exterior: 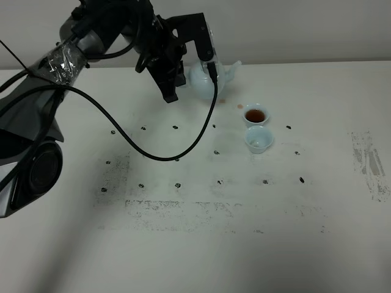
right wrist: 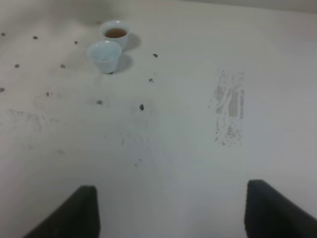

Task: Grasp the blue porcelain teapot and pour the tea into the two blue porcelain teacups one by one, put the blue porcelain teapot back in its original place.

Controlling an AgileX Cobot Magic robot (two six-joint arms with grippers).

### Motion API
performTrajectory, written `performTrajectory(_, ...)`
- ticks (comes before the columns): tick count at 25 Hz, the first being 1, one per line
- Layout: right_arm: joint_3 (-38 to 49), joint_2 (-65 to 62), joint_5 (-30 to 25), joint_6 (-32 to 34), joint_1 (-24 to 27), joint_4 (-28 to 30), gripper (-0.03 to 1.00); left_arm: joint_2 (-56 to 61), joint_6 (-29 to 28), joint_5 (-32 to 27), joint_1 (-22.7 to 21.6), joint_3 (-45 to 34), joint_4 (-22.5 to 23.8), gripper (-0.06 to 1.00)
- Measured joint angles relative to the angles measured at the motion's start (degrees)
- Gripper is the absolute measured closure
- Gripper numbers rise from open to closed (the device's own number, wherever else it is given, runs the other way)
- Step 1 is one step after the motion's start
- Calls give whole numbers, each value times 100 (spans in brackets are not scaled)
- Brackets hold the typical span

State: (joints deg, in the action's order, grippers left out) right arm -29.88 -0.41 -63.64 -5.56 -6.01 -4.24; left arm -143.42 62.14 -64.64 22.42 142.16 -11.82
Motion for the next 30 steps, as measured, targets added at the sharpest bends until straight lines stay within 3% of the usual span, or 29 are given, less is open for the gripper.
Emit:
performTrajectory(18,0,0,0,0,0,0,38,-621,127,226,50,0,-385,88)
performTrajectory(26,0,0,0,0,0,0,38,56,681,125,792,0,910,88)
performTrajectory(30,0,0,0,0,0,0,38,166,852,67,1295,0,2003,88)
